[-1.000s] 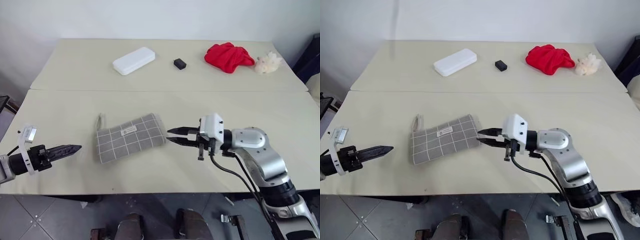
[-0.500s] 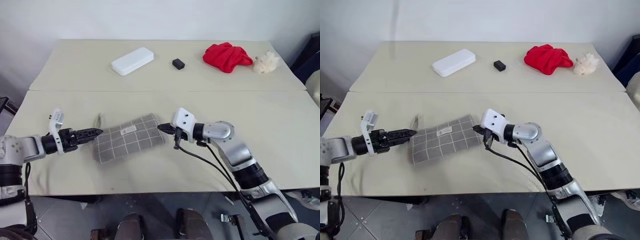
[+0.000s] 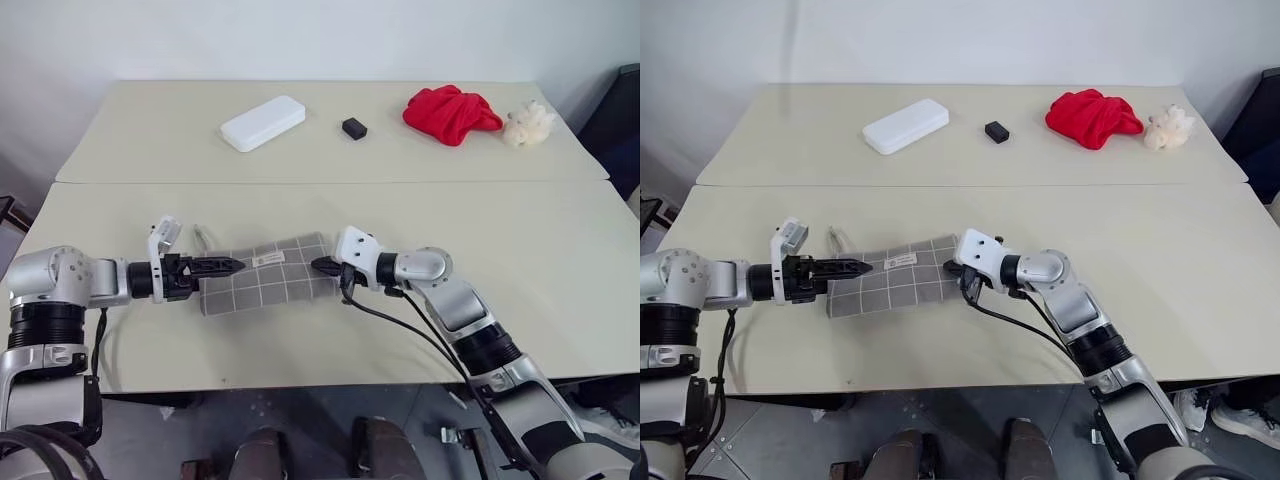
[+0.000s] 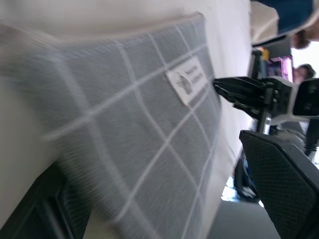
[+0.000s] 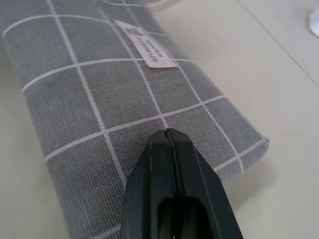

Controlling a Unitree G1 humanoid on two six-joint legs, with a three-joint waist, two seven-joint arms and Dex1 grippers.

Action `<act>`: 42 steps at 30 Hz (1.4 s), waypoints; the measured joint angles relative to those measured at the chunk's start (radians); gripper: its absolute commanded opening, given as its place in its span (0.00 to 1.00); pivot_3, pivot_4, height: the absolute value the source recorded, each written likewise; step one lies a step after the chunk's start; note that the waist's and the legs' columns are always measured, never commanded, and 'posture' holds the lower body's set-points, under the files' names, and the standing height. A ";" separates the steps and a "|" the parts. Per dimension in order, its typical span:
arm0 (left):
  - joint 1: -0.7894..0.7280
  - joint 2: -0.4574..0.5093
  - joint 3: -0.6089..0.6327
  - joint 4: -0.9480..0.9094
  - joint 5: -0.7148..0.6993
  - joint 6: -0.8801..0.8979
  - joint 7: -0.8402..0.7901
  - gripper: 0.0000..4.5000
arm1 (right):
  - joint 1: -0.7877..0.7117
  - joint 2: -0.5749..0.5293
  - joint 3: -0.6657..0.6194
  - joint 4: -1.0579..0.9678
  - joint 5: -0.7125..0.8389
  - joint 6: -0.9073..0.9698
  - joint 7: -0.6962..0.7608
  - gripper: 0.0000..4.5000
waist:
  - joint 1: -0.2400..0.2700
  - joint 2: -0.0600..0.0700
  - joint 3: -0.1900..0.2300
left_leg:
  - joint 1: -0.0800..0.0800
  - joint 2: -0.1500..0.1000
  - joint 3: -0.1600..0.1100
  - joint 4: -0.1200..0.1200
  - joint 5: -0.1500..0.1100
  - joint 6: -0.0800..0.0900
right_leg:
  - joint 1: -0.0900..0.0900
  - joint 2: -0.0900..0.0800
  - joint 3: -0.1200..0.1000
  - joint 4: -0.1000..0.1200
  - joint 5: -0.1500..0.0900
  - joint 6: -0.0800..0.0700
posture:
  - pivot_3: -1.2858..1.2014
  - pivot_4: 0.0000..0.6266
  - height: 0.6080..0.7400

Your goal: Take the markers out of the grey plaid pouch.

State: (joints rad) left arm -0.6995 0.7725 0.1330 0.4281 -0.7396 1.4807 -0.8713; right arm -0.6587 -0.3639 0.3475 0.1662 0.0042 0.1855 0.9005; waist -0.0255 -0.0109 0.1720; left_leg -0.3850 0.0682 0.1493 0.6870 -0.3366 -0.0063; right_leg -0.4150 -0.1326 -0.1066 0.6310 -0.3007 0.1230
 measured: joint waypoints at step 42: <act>0.053 -0.118 -0.005 -0.172 -0.055 0.125 0.050 1.00 | 0.233 -0.310 -0.074 -0.475 0.137 0.314 0.075 0.00 | 0.026 -0.002 -0.001 | -0.001 0.001 -0.002 0.006 0.000 0.001 | 0.003 0.000 0.000 -0.001 0.000 0.001 | 0.52 0.24 1.00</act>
State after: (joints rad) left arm -0.6465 0.6544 0.1281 0.2565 -0.7948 1.6059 -0.8210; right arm -0.4253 -0.6741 0.2738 -0.3084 0.1413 0.4995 0.9760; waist 0.0005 -0.0125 0.1707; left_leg -0.3856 0.0690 0.1469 0.6930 -0.3370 -0.0053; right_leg -0.4119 -0.1323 -0.1064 0.6295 -0.3003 0.1238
